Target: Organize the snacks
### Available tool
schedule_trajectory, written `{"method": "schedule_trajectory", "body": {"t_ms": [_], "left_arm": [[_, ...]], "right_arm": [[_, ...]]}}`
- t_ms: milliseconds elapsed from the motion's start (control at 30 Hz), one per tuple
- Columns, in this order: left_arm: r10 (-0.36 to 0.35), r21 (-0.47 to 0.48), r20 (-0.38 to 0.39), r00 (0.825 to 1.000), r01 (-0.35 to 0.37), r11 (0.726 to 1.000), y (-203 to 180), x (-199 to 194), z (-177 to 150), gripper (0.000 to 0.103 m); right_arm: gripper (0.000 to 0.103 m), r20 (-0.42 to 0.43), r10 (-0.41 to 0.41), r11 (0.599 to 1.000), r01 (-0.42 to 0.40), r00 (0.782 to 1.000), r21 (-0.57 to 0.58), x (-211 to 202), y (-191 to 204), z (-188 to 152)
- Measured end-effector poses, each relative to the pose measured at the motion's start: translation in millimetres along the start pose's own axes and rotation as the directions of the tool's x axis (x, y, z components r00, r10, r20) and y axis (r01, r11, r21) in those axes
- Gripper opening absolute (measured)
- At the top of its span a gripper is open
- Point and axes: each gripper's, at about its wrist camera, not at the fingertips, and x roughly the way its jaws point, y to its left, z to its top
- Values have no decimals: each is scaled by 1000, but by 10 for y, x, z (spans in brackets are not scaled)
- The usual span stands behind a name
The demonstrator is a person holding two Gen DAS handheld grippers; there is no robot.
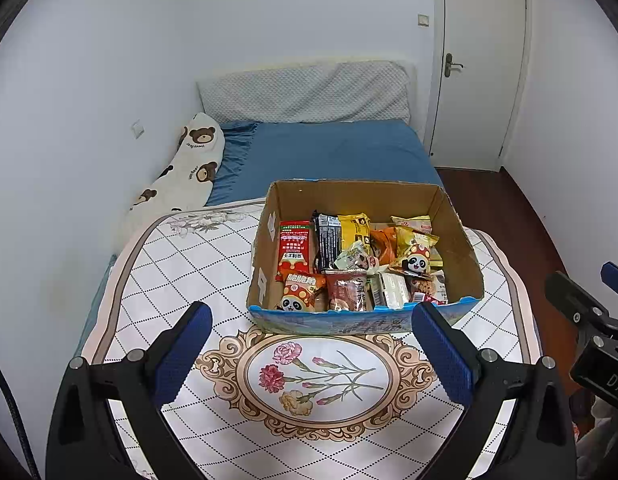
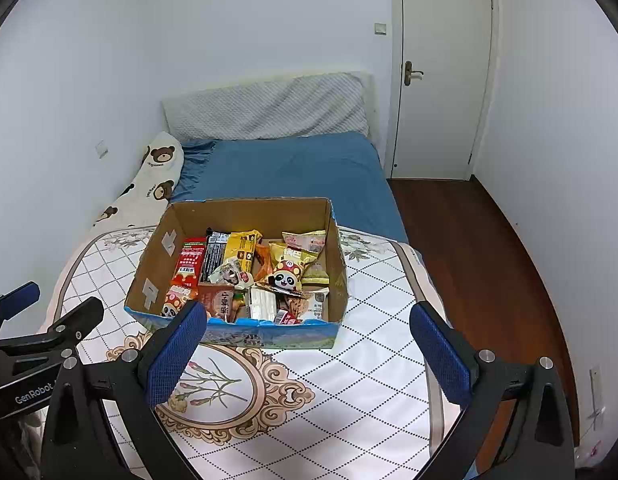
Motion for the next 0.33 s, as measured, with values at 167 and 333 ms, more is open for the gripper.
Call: {"method": "schedule_trajectory", "body": {"t_ms": [167, 333], "left_arm": [[-1, -1, 2, 1000, 1, 1000, 9, -12, -5, 102], [4, -2, 10, 1000, -4, 1000, 13, -29, 7, 102]], "right_arm": [[103, -2, 3, 1000, -3, 1000, 0, -4, 2, -5], [103, -2, 7, 1000, -7, 1000, -8, -3, 18, -5]]}}
